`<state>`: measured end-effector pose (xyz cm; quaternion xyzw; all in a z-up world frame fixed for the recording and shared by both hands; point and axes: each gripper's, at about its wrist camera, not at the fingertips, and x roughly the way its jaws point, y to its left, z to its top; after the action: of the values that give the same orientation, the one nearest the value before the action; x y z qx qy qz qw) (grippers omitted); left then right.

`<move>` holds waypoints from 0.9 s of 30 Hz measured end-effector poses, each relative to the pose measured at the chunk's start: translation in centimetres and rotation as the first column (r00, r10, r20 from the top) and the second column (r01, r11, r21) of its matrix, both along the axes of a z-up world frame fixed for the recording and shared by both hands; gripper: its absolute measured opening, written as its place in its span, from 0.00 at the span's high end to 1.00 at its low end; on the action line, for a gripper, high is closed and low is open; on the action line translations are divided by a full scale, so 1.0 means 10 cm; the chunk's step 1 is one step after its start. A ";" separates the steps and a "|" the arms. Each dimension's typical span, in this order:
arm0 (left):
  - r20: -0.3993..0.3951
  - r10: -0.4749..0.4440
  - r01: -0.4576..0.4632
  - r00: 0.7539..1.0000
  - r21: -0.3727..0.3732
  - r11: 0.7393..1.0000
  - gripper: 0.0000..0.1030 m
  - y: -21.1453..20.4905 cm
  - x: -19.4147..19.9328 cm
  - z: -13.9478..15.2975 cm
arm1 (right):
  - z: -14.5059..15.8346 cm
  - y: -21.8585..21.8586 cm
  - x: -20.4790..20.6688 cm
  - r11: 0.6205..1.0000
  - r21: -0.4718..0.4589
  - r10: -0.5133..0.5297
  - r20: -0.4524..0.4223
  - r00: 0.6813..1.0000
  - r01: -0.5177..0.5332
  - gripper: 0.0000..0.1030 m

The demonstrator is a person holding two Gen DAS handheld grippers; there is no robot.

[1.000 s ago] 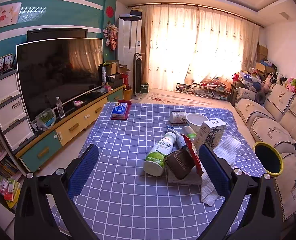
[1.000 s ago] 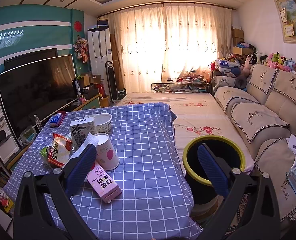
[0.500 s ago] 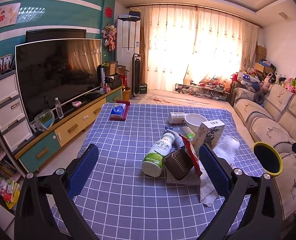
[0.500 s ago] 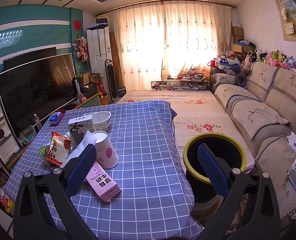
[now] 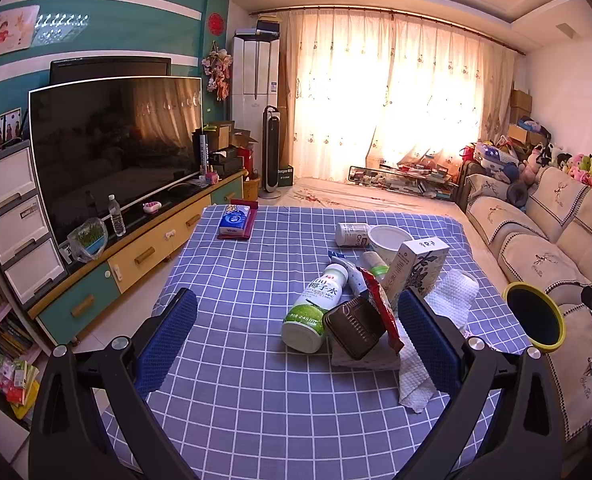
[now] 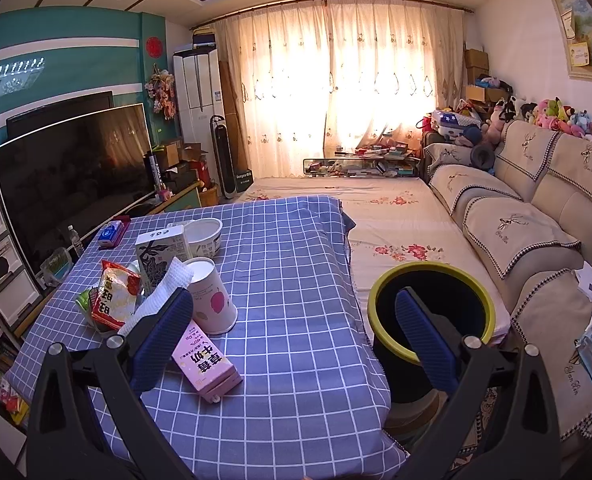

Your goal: Collect trash

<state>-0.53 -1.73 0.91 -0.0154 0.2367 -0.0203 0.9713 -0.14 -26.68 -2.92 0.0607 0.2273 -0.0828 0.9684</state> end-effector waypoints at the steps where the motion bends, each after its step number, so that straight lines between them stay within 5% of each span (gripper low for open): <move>1: 0.000 0.001 -0.001 1.000 0.001 1.000 0.04 0.00 0.00 0.00 | 0.00 0.00 0.00 1.000 0.000 0.000 0.000 1.000 0.000 0.06; 27: -0.010 -0.008 0.008 1.000 0.003 1.000 0.04 -0.03 0.03 -0.04 | -0.02 -0.01 0.02 1.000 0.004 -0.002 -0.008 1.000 0.002 0.06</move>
<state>-0.28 -2.08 0.49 -0.0130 0.2419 -0.0239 0.9699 0.10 -26.78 -3.17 0.0625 0.2313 -0.0834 0.9673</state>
